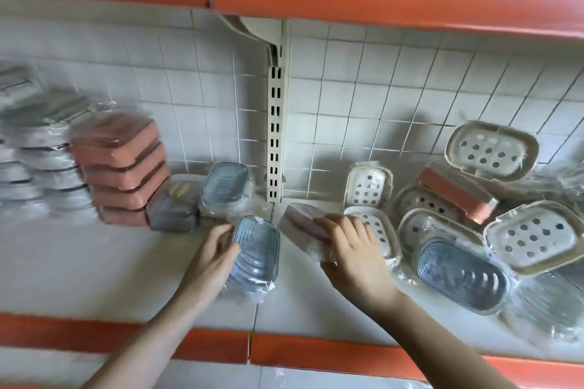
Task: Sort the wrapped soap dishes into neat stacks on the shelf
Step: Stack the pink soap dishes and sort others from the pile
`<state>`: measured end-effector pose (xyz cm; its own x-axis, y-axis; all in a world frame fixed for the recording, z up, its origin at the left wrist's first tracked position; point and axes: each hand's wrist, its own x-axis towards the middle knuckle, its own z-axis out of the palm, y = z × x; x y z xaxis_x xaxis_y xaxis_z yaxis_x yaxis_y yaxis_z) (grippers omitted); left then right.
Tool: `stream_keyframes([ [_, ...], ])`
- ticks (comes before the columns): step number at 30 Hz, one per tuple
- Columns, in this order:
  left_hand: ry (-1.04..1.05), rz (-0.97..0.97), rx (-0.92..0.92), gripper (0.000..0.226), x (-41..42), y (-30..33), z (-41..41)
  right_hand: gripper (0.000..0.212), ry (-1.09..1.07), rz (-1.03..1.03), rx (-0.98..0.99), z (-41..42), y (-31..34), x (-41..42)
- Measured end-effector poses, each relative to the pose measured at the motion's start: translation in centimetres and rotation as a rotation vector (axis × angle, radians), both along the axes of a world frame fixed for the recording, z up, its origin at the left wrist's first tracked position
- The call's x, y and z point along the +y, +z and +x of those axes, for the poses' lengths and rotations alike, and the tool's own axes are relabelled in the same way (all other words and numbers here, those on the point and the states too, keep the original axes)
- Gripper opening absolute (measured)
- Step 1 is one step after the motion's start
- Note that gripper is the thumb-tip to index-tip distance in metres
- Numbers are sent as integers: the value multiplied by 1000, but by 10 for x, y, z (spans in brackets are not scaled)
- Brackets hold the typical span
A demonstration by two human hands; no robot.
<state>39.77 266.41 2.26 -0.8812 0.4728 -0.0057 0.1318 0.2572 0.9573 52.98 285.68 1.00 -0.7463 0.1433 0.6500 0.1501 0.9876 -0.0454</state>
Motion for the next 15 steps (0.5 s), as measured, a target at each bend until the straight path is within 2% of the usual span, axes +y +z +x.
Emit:
stream_keyframes([
  [4,-39,-56,-47,19,-14,-7,-6,60,-96,18,-40,2,-18,-17],
  [7,-57,-80,-17,39,-22,-8,-10,55,-158,43,-42,6,-23,-28],
  [10,-81,-135,45,33,-25,-13,-13,59,-226,49,-108,10,-28,-37],
  [13,-119,-249,133,39,-25,-20,-16,75,-245,-115,-222,11,-32,-46],
  [15,-128,-296,188,44,-23,-24,-16,76,-238,-263,-247,12,-29,-51],
])
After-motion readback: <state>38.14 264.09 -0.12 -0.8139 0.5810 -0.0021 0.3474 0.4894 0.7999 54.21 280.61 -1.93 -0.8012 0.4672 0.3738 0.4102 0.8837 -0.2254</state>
